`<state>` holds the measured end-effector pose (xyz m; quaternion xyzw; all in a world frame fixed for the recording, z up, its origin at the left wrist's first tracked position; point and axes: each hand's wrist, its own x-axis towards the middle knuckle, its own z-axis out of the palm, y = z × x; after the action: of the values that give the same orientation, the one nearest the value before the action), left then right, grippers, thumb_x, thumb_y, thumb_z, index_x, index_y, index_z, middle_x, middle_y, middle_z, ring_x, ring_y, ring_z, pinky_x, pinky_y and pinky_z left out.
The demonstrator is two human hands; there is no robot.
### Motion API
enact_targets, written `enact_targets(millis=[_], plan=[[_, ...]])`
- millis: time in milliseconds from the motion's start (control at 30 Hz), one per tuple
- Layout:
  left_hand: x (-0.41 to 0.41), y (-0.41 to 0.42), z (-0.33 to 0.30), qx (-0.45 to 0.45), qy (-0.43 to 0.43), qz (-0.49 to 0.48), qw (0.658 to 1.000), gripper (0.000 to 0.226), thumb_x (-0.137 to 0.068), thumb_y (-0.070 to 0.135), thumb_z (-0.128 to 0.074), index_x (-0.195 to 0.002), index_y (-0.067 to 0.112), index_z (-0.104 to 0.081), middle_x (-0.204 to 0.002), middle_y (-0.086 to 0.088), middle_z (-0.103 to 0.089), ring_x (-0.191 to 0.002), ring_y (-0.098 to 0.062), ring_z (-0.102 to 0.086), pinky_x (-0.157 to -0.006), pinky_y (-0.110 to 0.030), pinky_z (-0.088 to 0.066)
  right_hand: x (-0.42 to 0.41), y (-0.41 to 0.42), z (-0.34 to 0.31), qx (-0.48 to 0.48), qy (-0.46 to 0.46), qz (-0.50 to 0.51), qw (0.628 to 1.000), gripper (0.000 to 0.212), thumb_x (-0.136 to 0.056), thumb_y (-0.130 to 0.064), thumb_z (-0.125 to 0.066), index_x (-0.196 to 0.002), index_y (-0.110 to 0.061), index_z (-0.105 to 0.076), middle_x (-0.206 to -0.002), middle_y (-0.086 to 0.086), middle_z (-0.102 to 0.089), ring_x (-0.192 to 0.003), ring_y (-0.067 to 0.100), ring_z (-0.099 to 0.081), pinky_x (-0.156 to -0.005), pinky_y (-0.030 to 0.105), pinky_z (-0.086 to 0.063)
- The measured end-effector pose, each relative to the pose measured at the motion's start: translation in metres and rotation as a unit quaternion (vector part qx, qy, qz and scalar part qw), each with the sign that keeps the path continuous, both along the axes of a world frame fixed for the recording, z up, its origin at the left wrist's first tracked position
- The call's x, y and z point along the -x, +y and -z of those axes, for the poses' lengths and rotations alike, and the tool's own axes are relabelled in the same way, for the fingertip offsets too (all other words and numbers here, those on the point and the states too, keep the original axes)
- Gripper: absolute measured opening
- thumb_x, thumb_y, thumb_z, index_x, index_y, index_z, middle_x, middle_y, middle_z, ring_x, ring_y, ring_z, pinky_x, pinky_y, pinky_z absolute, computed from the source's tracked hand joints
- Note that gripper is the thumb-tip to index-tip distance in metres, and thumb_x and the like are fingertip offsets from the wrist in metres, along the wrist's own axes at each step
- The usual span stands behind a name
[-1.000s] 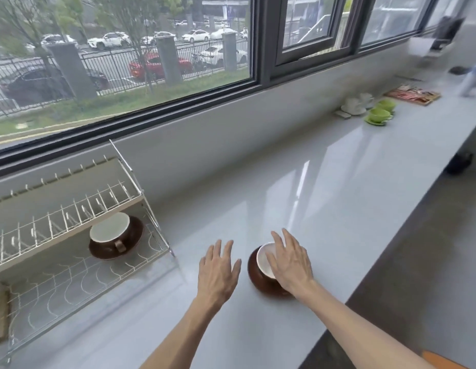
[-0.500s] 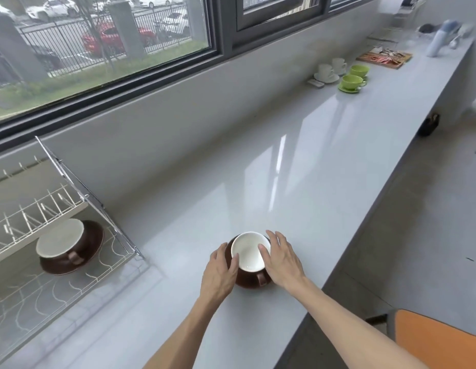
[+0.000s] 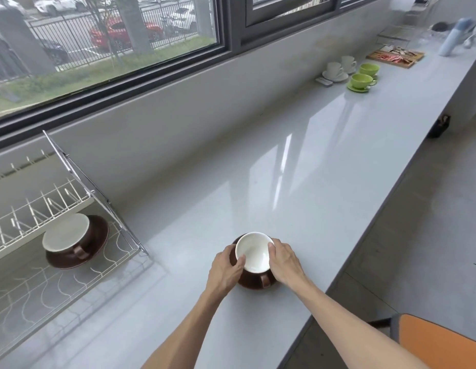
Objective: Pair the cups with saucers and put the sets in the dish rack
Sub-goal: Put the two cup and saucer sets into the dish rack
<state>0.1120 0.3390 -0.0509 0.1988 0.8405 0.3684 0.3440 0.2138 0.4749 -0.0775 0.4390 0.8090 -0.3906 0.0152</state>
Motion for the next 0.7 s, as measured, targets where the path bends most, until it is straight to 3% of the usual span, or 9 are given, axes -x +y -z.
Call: enact_targets(millis=[100, 300, 467, 633, 700], plan=[[0.001, -0.003, -0.005, -0.001, -0.007, -0.002, 1.0, 0.047, -0.091, 0.035, -0.058, -0.135, 0.02, -0.054, -0.125, 0.0, -0.061, -0.112, -0.021, -0.059, -0.096, -0.038, -0.051, 0.002, -0.002, 0.001, -0.001, -0.01, 0.0, 1.0, 0.045, -0.106, -0.034, -0.023, -0.145, -0.02, -0.041, -0.136, 0.02, -0.05, -0.126, 0.038, -0.048, -0.104, 0.041, -0.038], [0.008, -0.021, -0.01, 0.002, -0.042, -0.029, 0.999, 0.056, -0.079, 0.041, -0.056, -0.133, 0.025, -0.056, -0.122, 0.001, -0.062, -0.112, -0.032, -0.064, -0.094, -0.049, -0.055, 0.012, -0.013, -0.002, 0.0, -0.02, -0.011, 1.0, 0.047, -0.105, -0.037, -0.022, -0.141, -0.018, -0.046, -0.132, 0.02, -0.053, -0.122, 0.038, -0.05, -0.101, 0.041, -0.04], [0.019, -0.044, -0.015, -0.004, -0.058, -0.072, 0.996, 0.046, -0.086, 0.029, -0.058, -0.132, 0.025, -0.055, -0.12, 0.001, -0.06, -0.11, -0.026, -0.063, -0.091, -0.044, -0.058, 0.029, -0.031, -0.011, -0.006, -0.026, -0.042, 0.999, 0.048, -0.104, -0.039, -0.021, -0.136, -0.018, -0.05, -0.127, 0.02, -0.056, -0.119, 0.038, -0.051, -0.098, 0.041, -0.04], [0.035, -0.077, -0.021, -0.015, -0.112, -0.149, 0.982, 0.047, -0.081, 0.021, -0.058, -0.127, 0.027, -0.056, -0.119, -0.005, -0.063, -0.1, -0.024, -0.067, -0.078, -0.042, -0.063, 0.051, -0.057, -0.024, -0.017, -0.023, -0.094, 0.995, 0.044, -0.102, -0.04, -0.024, -0.118, -0.017, -0.058, -0.116, 0.016, -0.06, -0.105, 0.035, -0.054, -0.084, 0.037, -0.038], [0.041, -0.093, -0.025, -0.02, -0.125, -0.175, 0.976, 0.047, -0.078, 0.021, -0.059, -0.125, 0.025, -0.057, -0.11, -0.006, -0.067, -0.089, -0.022, -0.067, -0.07, -0.036, -0.059, 0.061, -0.071, -0.029, -0.019, -0.019, -0.116, 0.993, 0.038, -0.101, -0.04, -0.025, -0.1, -0.019, -0.057, -0.11, 0.014, -0.062, -0.095, 0.031, -0.051, -0.079, 0.036, -0.037]])
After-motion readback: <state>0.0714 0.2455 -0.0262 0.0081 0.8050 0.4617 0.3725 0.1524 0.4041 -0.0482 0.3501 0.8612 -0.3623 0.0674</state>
